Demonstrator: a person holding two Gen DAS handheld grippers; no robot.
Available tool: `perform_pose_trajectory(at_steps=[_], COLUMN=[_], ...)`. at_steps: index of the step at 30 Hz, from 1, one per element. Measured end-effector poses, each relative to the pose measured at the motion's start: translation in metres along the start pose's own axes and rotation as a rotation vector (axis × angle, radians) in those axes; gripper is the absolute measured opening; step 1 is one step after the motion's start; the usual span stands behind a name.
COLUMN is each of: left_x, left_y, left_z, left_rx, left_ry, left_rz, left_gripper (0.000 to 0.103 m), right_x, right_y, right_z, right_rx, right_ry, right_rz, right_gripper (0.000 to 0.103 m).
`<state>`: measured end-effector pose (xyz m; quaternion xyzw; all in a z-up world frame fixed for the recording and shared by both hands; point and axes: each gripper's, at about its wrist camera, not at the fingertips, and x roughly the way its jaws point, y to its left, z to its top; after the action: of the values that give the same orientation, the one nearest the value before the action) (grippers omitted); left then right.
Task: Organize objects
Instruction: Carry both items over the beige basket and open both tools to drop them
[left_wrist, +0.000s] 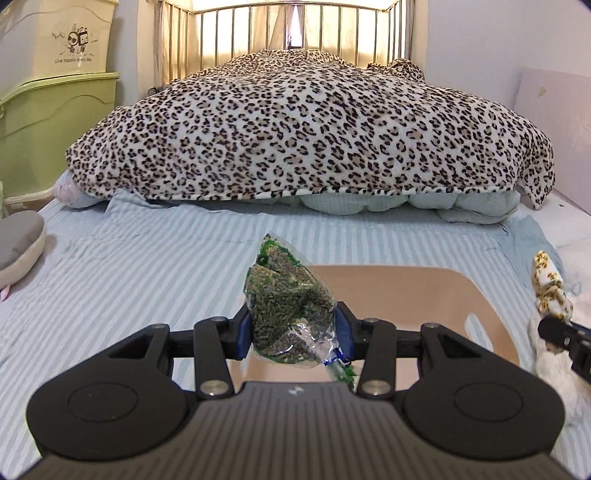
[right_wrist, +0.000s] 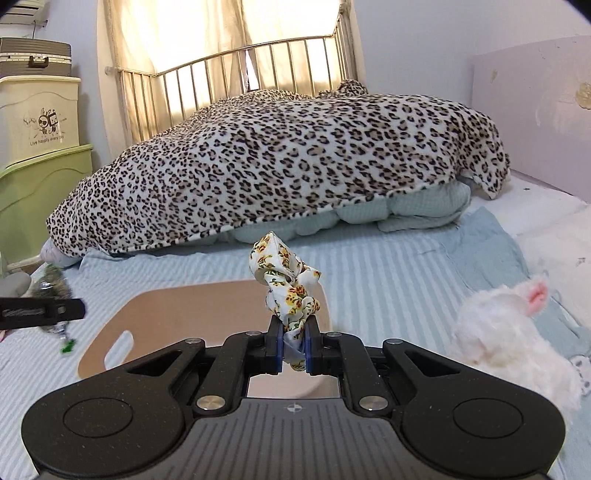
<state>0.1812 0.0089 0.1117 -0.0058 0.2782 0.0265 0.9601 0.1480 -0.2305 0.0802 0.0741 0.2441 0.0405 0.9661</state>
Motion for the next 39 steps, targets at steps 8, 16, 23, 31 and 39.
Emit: perform_pose_trajectory(at_steps=[8,16,23,31,39], left_x=[0.076,0.121,0.112,0.074,0.029], left_y=[-0.009,-0.015,-0.014,-0.009,0.011], left_z=[-0.016,-0.046,-0.046,-0.027,-0.024], left_rx=[0.025,0.071,0.050,0.034,0.020], left_ry=[0.139,0.298,0.300,0.218,0.177], left_rz=[0.018,0.010,-0.017,-0.022,-0.046], left_gripper=[0.046,0.047,0.066,0.084,0.089], right_x=[0.050,0.082,0.076,0.039,0.004], right_y=[0.005,0.022,0.025,0.020,0.015], right_z=[0.000,-0.013,-0.021,-0.012,-0.014], right_rx=[0.026,-0.033,-0.065,-0.092,-0.141], right_ry=[0.086,0.212,0.232,0.154,0.132], right_rz=[0.004,-0.017,-0.016,-0.007,0.019], right_gripper=[0.011,0.012,0.043,0.081,0.098])
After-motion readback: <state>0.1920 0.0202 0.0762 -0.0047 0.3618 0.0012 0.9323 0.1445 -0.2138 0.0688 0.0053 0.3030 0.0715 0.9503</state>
